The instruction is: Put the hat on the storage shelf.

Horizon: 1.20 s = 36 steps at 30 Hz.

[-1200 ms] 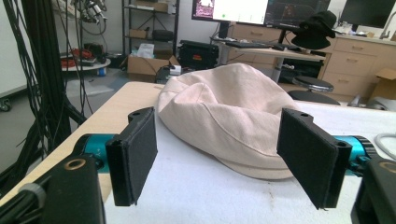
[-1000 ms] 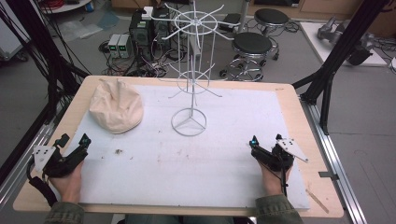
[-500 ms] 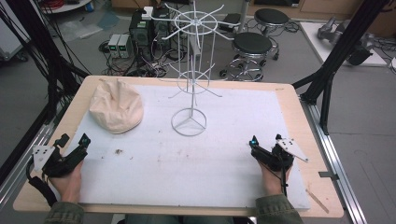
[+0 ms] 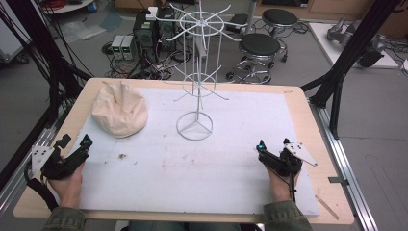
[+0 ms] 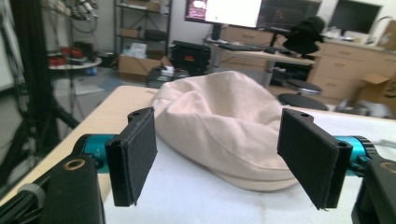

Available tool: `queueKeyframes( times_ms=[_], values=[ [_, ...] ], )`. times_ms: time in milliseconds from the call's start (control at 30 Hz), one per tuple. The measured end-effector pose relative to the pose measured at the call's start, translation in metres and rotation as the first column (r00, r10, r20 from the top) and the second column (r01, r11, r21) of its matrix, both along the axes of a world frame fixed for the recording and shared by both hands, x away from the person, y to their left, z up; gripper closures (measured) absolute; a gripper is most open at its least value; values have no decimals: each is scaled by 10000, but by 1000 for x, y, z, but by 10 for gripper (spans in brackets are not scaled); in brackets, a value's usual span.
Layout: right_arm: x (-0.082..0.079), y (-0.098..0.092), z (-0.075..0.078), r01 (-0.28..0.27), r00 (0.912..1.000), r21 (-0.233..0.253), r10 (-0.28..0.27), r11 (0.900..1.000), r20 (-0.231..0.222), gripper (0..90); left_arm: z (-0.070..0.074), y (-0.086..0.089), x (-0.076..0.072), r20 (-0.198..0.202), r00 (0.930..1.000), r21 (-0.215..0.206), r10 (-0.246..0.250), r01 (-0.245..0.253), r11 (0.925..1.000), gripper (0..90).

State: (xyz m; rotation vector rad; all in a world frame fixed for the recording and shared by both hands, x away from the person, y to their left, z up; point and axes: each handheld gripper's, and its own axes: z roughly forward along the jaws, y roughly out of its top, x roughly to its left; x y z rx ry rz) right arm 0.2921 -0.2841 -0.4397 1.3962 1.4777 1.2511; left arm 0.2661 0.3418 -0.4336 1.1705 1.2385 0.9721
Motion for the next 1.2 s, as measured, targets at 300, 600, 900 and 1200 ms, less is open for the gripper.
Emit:
queueKeyframes(
  times_ms=[300,600,900,1200],
  values=[
    [-1,1,0,58,10000,-180,-57,9998,45,71,21,2,13,-151,9934,-580,-1136,1126,9919,282],
    [0,1,0,3,10000,-114,-2,9999,22,71,49,-4,34,-568,9889,-317,-1374,1358,9902,271],
    [-1,1,0,6,10000,-96,-6,10000,-11,71,66,-13,61,-886,9883,213,-1238,1262,9918,266],
    [-1,1,1,18,10000,-113,-17,9999,84,71,68,-21,81,-1591,9800,-30,-1192,1202,9927,266]
  ],
)
